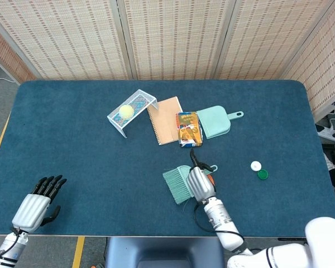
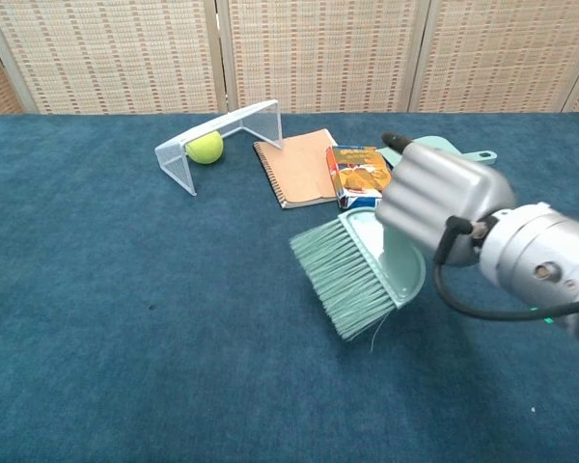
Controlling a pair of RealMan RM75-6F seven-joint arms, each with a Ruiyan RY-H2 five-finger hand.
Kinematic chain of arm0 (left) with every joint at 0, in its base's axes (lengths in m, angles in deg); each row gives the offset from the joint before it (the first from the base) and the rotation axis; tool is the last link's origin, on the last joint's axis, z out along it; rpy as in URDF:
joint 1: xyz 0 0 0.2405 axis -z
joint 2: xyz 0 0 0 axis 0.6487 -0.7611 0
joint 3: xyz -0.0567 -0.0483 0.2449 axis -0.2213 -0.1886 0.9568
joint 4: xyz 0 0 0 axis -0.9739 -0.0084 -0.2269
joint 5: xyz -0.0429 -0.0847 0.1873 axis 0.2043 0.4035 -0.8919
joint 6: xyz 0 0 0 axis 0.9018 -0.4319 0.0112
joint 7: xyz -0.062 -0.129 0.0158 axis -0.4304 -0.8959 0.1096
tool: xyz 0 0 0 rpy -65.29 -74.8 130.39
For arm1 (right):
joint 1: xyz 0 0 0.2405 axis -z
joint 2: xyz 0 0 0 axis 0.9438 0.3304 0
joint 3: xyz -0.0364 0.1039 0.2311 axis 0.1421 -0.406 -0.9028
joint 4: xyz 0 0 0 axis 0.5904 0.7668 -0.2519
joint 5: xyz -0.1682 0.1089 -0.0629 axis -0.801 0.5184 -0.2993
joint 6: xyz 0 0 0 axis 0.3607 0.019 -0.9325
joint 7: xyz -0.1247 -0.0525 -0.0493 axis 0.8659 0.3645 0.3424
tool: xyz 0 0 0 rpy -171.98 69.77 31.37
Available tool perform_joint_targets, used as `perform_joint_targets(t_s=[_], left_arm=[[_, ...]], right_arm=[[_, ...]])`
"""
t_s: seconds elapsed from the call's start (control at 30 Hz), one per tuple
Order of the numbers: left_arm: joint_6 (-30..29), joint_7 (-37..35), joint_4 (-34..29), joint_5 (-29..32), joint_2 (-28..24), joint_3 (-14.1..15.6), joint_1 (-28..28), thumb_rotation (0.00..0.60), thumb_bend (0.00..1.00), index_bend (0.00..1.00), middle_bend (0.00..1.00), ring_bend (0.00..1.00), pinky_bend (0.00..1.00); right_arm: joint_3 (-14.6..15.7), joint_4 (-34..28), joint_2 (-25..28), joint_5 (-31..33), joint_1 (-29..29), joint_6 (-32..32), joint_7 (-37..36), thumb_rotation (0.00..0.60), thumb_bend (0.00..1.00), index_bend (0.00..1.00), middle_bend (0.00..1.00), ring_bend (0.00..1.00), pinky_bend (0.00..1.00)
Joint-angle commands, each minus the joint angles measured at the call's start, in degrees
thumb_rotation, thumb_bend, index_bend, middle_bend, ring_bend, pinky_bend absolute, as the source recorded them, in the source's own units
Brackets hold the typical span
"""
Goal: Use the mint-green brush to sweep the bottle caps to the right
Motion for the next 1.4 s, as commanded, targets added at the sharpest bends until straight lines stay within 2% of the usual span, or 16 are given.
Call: perform_joint_targets(t_s=[0.03, 0.47, 0.8, 0.9, 1.07, 1.4], left_arm=[[0.21, -0.29, 0.07, 0.01, -0.11, 0.07, 0.07, 0.6, 0.46, 0.0, 0.0, 0.0, 0.07], [1.21, -1.38, 0.21, -0.64, 0.03, 0.41, 0.76, 0.6, 0.46, 0.0, 0.0, 0.0, 0.07], [0.91, -1.0, 0.47, -0.17, 0.22, 0.04, 0.67, 0.6, 0.46, 0.0, 0.0, 0.0, 0.07], [1.24, -1.03, 0.6, -0.04, 0.28, 0.05, 0.81, 0.6, 0.46, 0.0, 0.0, 0.0, 0.07], [1.34, -0.75, 0.66, 0.11, 0.44, -0.02, 0.86, 0.6, 0.46, 0.0, 0.0, 0.0, 0.07], [2.29, 0.96, 0.65, 0.38, 1.29, 0.06, 1.2, 0.6, 0.46, 0.0, 0.0, 0.0, 0.07]], right_arm=[[-0.47, 3.03, -3.67, 3.43, -2.18, 2.26, 2.49, 0.6, 0.6, 0.99, 0.87, 0.61, 0.0], [-1.22, 9.59, -7.65, 12.37, -5.64, 6.23, 7.93, 0.6, 0.6, 0.99, 0.87, 0.61, 0.0], [0.74, 14.35, -8.91, 15.43, -7.14, 9.55, 11.02, 0.6, 0.6, 0.99, 0.87, 0.61, 0.0], [1.74, 14.73, -7.53, 15.97, -6.93, 10.28, 11.09, 0.6, 0.6, 0.99, 0.87, 0.61, 0.0], [5.1, 14.63, -3.03, 16.75, -5.54, 10.12, 9.98, 0.6, 0.6, 0.99, 0.87, 0.61, 0.0], [10.27, 15.56, 5.91, 16.96, -2.39, 8.35, 4.23, 0.6, 0.6, 0.99, 0.87, 0.61, 0.0]])
